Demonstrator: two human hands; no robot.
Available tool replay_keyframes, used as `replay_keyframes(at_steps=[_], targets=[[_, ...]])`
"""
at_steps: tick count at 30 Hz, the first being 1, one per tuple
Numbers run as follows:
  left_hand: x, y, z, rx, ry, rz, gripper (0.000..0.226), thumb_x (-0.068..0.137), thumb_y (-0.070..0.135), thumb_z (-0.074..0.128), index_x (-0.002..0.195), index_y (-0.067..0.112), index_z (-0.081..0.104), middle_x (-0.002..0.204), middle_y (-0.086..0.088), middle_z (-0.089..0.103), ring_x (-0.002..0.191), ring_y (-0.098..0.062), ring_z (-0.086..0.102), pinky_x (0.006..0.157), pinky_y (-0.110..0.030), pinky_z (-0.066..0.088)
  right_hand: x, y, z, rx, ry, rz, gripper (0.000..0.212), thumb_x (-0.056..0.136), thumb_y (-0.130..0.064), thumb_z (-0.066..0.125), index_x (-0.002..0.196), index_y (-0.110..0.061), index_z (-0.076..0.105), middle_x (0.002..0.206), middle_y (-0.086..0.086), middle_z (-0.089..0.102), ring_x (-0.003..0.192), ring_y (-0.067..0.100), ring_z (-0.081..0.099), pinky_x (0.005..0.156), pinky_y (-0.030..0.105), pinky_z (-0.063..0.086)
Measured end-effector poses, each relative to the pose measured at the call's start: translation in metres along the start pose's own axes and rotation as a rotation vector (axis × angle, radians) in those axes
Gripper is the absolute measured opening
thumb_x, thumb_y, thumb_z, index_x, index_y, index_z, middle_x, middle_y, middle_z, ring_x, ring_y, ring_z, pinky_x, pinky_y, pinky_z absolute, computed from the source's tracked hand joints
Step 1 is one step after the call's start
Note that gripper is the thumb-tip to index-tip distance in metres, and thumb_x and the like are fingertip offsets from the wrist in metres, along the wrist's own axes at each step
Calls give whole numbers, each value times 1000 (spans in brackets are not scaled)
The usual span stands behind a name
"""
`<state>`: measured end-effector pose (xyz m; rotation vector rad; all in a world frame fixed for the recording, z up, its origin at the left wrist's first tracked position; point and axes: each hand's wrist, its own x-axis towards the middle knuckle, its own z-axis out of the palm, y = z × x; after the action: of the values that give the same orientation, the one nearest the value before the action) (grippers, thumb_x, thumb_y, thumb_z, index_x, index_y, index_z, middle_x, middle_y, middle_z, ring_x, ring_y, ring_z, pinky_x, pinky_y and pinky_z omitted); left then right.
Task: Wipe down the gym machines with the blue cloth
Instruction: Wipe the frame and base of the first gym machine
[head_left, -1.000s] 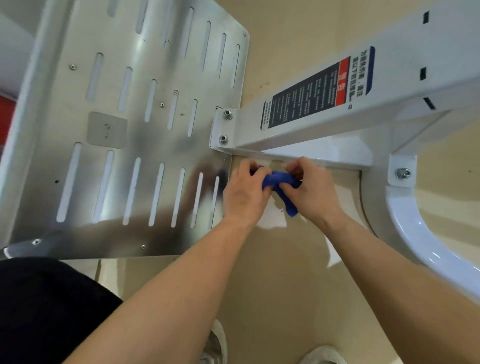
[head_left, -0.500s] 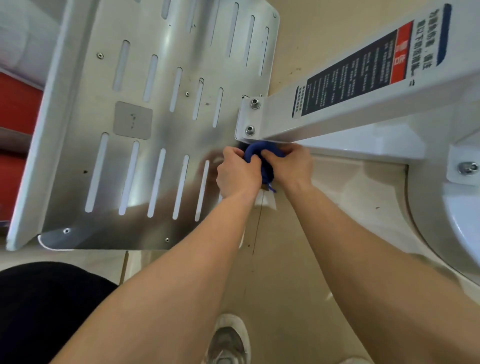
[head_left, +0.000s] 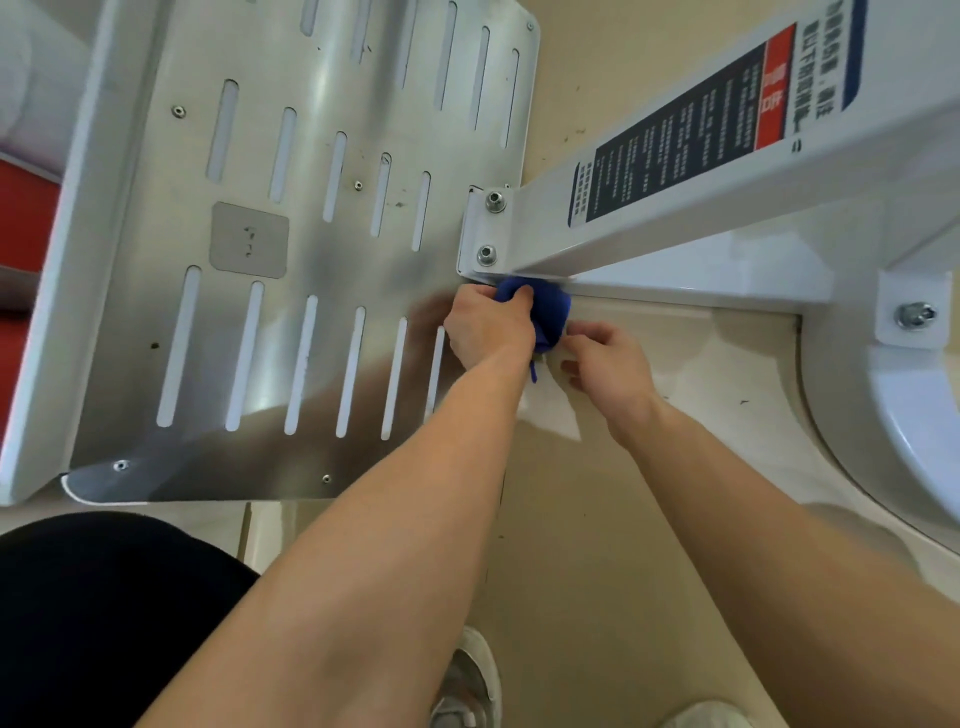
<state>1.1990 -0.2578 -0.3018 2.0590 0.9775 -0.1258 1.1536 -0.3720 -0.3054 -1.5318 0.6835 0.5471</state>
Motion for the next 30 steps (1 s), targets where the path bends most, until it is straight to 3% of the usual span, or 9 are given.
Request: replay_keyframes(at_steps=[2, 6, 10, 12, 13, 16, 20, 24, 30], targets=[[0, 0, -3, -30, 42, -36, 20, 79, 34, 77, 85, 22, 61, 71, 11, 54, 75, -14, 57, 68, -23, 43, -3, 1, -2, 8, 37, 17, 21, 93, -14, 55, 80, -29, 62, 82, -4, 65, 86, 24, 66, 86, 45, 56], [-2, 2, 1, -75, 91, -69, 13, 85, 29, 72, 86, 19, 63, 78, 6, 60, 78, -16, 60, 69, -22, 43, -6, 0, -5, 22, 22, 19, 22, 94, -13, 55, 80, -27, 64, 85, -1, 68, 76, 18, 64, 72, 32, 54], [-20, 5, 21, -75, 24, -53, 22, 88, 31, 69, 95, 11, 71, 93, -2, 70, 79, -14, 57, 67, -21, 38, -6, 0, -20, -29, 8, 20, 21, 90, -10, 53, 76, -18, 67, 77, 7, 68, 68, 19, 60, 67, 35, 48], [-23, 4, 23, -42, 2, -18, 24, 85, 33, 71, 96, 12, 73, 93, -2, 71, 82, -15, 59, 69, -22, 40, -4, 0, -28, -57, 44, 18, 17, 89, -9, 53, 77, -9, 65, 75, 9, 66, 67, 20, 58, 66, 35, 46], [-19, 2, 18, -40, 22, -20, 22, 85, 33, 72, 94, 13, 74, 89, -1, 71, 81, -15, 60, 70, -21, 41, -1, 0, -31, -56, 67, 23, 18, 90, -9, 54, 77, -13, 66, 75, 6, 65, 66, 19, 58, 65, 34, 47], [2, -1, -7, -62, 102, -63, 12, 86, 32, 72, 88, 20, 69, 73, 10, 61, 76, -13, 60, 71, -21, 43, 3, -3, -35, -65, 94, 39, 20, 91, -13, 53, 79, -25, 64, 76, 0, 65, 70, 20, 62, 67, 36, 51], [0, 3, -6, -15, 100, -30, 18, 88, 31, 70, 93, 14, 71, 83, 4, 66, 80, -15, 62, 70, -21, 41, 3, -9, -36, -104, 89, 14, 21, 90, -15, 53, 75, -26, 63, 75, -3, 65, 76, 22, 64, 76, 43, 55], [-24, 9, 28, -8, -4, -22, 21, 87, 31, 69, 92, 11, 73, 94, -6, 72, 92, -24, 65, 72, -23, 41, 2, -8, -56, -156, 120, -2, 23, 87, -14, 52, 69, -24, 63, 72, -5, 65, 77, 25, 64, 76, 42, 54], [-35, 6, 44, -11, -52, 38, 25, 85, 36, 72, 89, 12, 71, 87, -1, 71, 83, -19, 62, 70, -23, 40, 4, 4, -92, -171, 216, 17, 17, 89, -16, 52, 85, -24, 66, 86, 2, 69, 80, 24, 66, 78, 43, 55]])
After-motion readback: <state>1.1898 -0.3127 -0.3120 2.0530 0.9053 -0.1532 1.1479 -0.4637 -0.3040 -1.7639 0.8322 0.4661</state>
